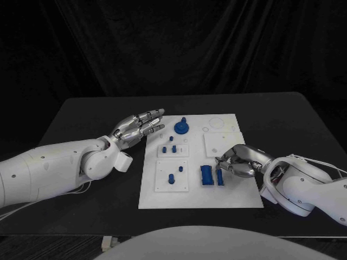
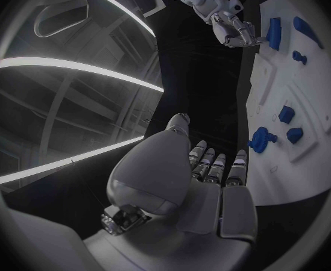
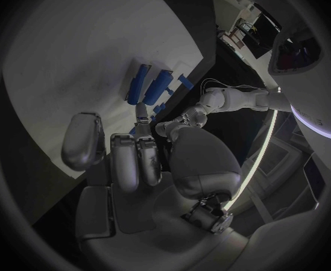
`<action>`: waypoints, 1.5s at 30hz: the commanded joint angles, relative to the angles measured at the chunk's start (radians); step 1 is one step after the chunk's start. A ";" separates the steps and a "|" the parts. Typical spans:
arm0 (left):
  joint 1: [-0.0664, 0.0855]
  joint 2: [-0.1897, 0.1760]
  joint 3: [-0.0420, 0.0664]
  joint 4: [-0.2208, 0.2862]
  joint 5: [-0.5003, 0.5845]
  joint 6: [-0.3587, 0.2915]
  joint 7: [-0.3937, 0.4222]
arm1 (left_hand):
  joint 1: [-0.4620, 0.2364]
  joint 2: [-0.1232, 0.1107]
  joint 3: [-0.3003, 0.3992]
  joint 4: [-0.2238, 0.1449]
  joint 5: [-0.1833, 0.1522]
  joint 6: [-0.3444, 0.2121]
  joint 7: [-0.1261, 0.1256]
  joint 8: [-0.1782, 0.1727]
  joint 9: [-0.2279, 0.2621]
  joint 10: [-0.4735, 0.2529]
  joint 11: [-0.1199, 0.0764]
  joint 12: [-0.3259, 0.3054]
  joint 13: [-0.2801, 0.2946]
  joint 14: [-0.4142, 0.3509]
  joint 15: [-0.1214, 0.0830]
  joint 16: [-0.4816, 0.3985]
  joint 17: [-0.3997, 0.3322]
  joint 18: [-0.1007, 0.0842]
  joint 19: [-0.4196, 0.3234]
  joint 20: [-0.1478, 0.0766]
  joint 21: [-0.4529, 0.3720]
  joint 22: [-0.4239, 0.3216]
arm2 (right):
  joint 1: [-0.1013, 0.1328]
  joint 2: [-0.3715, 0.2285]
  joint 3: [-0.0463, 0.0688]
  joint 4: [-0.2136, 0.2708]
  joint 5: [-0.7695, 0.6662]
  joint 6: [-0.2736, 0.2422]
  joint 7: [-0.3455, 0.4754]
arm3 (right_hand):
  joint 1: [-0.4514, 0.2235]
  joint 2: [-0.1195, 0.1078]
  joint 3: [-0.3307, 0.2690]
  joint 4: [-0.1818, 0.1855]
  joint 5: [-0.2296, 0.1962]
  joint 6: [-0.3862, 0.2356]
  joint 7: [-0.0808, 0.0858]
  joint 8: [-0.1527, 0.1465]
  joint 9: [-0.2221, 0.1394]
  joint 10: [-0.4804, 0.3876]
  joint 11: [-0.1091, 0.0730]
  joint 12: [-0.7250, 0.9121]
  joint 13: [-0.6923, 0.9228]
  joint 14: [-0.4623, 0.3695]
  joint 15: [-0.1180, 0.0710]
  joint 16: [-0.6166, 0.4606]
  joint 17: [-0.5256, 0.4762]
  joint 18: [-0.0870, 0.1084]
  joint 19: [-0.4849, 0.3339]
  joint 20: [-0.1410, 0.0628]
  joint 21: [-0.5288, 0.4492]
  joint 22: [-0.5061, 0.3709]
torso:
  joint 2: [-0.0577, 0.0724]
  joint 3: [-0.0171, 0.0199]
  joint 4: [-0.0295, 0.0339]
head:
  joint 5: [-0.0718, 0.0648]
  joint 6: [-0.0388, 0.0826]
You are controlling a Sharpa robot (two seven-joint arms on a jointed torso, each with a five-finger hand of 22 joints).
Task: Assemble the parts on the task board
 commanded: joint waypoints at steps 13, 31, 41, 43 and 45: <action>-0.003 0.005 0.001 0.000 0.007 0.002 0.021 | 0.010 -0.003 0.002 -0.010 0.005 0.009 0.016 0.004 0.002 0.001 0.010 0.004 0.001 0.001 0.004 -0.002 -0.001 0.011 -0.001 0.004 0.005 0.000 | -0.004 -0.011 0.000 0.016 -0.005 0.030 -0.042 | -0.012 -0.004 0.010 0.001 0.000 0.022 -0.003 -0.001 0.003 0.104 -0.009 0.003 0.263 0.078 -0.010 -0.008 0.162 -0.001 -0.010 0.000 -0.020 0.152 | 0.000 0.0001 -0.0006 | -0.002 0.000; -0.011 0.005 0.001 -0.002 0.007 0.005 0.022 | 0.010 -0.003 0.003 -0.011 0.006 0.011 0.017 0.005 0.002 0.001 0.010 0.004 0.001 0.001 0.004 -0.002 -0.002 0.011 -0.001 0.005 0.005 -0.001 | -0.005 -0.004 0.000 0.003 0.016 0.037 -0.036 | -0.035 0.001 0.018 0.002 -0.023 -0.023 0.013 -0.043 -0.010 0.104 0.004 0.003 0.263 0.075 0.001 -0.008 0.162 0.004 -0.030 0.008 -0.053 0.144 | 0.000 0.0003 0.0003 | -0.005 0.000; -0.015 0.004 0.001 -0.002 0.007 0.001 0.028 | 0.011 -0.002 0.005 -0.012 0.006 0.010 0.018 0.005 0.002 0.001 0.011 0.003 0.001 0.000 0.003 -0.003 -0.002 0.011 -0.001 0.005 0.004 -0.001 | -0.004 -0.030 0.000 0.021 0.073 -0.102 0.115 | -0.071 -0.005 -0.059 0.001 -0.109 -0.049 -0.022 -0.070 -0.026 0.104 -0.040 0.003 0.263 0.102 -0.035 0.040 0.251 -0.018 0.013 -0.021 0.090 0.176 | 0.001 0.0004 0.0005 | -0.003 0.000; -0.016 0.004 0.001 -0.003 0.007 -0.001 0.029 | 0.011 -0.002 0.005 -0.013 0.006 0.011 0.018 0.005 0.002 0.001 0.011 0.003 0.001 0.000 0.001 -0.003 -0.002 0.011 -0.001 0.005 0.005 0.000 | -0.004 -0.040 0.000 0.029 0.083 -0.131 0.142 | -0.071 -0.004 -0.065 0.001 -0.115 -0.045 -0.022 -0.069 -0.026 0.104 -0.041 0.003 0.263 0.103 -0.036 0.043 0.258 -0.020 0.017 -0.022 0.103 0.179 | 0.001 0.0003 0.0003 | -0.003 0.000; -0.016 0.004 0.001 -0.003 0.007 -0.003 0.032 | 0.011 -0.002 0.005 -0.013 0.006 0.011 0.018 0.005 0.002 0.001 0.011 0.003 0.001 0.000 0.001 -0.003 -0.002 0.011 -0.001 0.005 0.005 0.000 | -0.004 -0.050 0.000 0.035 0.089 -0.152 0.159 | -0.071 -0.005 -0.074 0.001 -0.121 -0.040 -0.020 -0.068 -0.026 0.104 -0.041 0.003 0.263 0.105 -0.036 0.045 0.262 -0.022 0.020 -0.024 0.113 0.181 | 0.001 0.0002 0.0000 | -0.004 0.000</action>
